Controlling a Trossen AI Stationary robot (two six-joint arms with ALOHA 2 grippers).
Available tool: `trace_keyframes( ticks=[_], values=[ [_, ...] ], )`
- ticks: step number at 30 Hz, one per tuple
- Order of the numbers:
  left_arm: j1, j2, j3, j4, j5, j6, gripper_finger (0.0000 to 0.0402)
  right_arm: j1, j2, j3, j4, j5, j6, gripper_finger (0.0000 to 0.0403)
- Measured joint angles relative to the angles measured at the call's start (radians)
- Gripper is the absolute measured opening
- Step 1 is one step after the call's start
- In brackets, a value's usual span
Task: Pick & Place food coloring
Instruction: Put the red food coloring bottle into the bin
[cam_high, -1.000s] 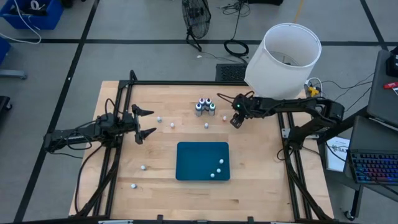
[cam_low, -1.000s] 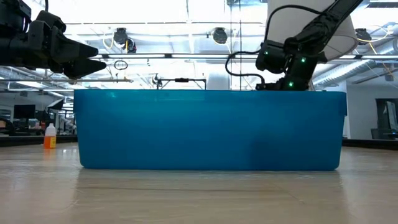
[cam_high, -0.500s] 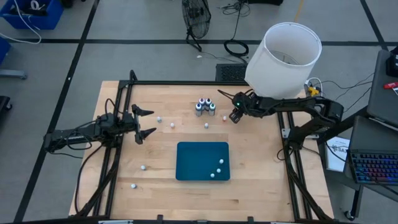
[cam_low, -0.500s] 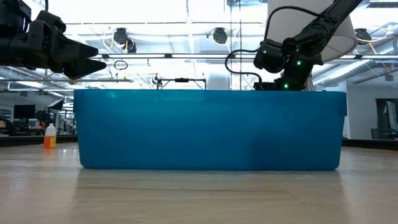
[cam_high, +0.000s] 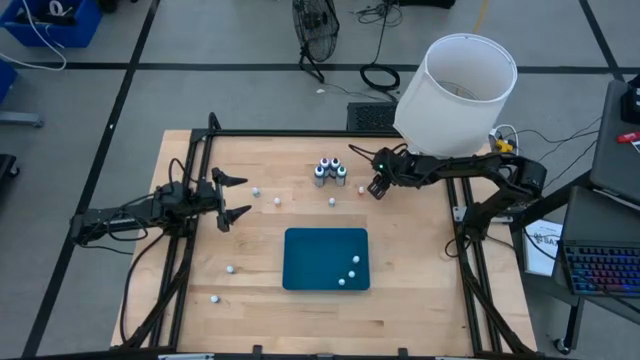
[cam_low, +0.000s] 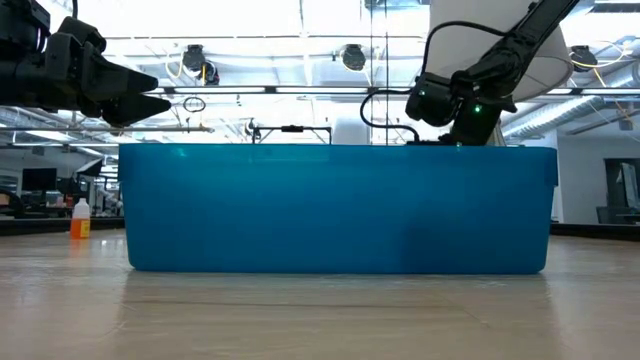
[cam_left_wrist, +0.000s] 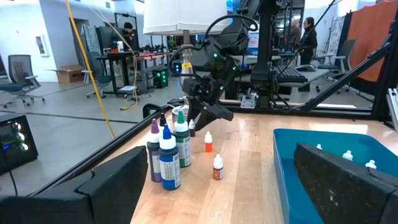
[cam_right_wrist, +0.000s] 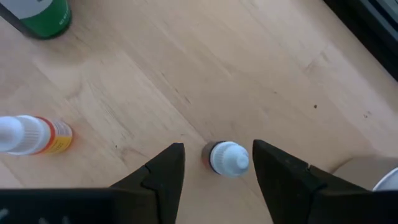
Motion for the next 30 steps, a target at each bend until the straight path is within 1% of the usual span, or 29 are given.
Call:
trace_keyframes(
  ticks=[8, 17, 23, 30],
  values=[
    [0.000, 0.000, 0.000, 0.000, 0.000, 0.000, 0.0399, 0.000, 0.000, 0.000, -0.002, -0.003, -0.004, 0.0118],
    [0.000, 0.000, 0.000, 0.000, 0.000, 0.000, 0.0399, 0.001, -0.002, 0.000, -0.005, -0.003, -0.037, 0.0046],
    [0.000, 0.000, 0.000, 0.000, 0.000, 0.000, 0.0399, 0.060, -0.002, 0.000, -0.001, -0.002, -0.052, 0.0043],
    [0.000, 0.000, 0.000, 0.000, 0.000, 0.000, 0.0399, 0.212, -0.001, 0.000, 0.006, -0.003, -0.010, 0.0043]
  ],
)
